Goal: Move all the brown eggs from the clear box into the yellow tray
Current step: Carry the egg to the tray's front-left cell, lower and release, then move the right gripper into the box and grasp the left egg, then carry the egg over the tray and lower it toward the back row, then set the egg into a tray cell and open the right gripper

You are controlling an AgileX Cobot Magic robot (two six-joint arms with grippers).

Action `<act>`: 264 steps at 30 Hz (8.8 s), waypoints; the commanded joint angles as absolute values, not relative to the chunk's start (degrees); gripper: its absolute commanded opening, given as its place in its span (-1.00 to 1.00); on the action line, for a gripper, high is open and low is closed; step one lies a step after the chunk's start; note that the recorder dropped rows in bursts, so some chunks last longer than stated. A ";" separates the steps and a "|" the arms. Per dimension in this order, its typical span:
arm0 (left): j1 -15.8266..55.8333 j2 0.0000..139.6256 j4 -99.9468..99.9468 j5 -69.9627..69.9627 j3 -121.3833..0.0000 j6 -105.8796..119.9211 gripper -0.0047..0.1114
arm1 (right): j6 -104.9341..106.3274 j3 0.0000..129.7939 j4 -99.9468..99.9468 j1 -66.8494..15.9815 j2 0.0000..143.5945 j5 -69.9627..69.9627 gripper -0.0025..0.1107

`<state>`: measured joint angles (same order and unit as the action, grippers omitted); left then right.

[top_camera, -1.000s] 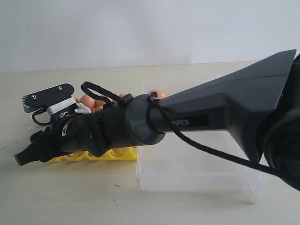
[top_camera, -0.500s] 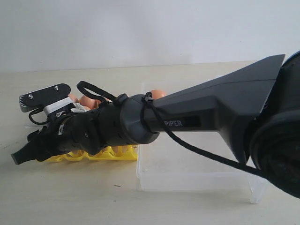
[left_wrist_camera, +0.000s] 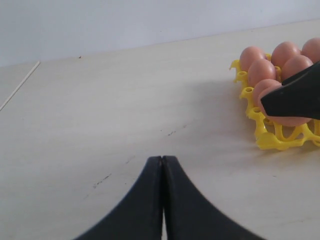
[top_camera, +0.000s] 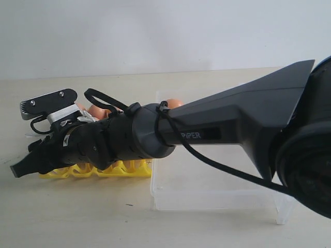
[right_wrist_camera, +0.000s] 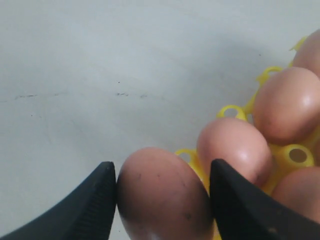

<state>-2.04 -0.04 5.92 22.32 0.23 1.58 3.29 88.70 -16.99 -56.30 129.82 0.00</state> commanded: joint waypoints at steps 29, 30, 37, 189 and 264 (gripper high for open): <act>-1.70 0.00 5.78 21.79 0.00 1.28 -0.92 | 3.20 89.02 -16.49 -55.57 127.86 2.18 0.08; -1.70 0.00 5.78 21.79 0.00 1.28 -0.92 | 3.20 89.02 -16.49 -55.57 126.69 1.90 0.07; -1.70 0.00 5.78 21.79 0.00 1.28 -0.92 | 6.60 88.91 -16.49 -55.57 119.14 -8.65 -0.75; -1.70 0.00 5.78 21.79 0.00 1.32 -0.92 | 102.24 70.91 -99.95 -41.93 108.39 -13.38 -0.96; -1.70 0.00 5.78 21.79 0.00 1.32 -0.92 | -4.12 63.26 10.49 -50.32 120.81 32.95 -0.96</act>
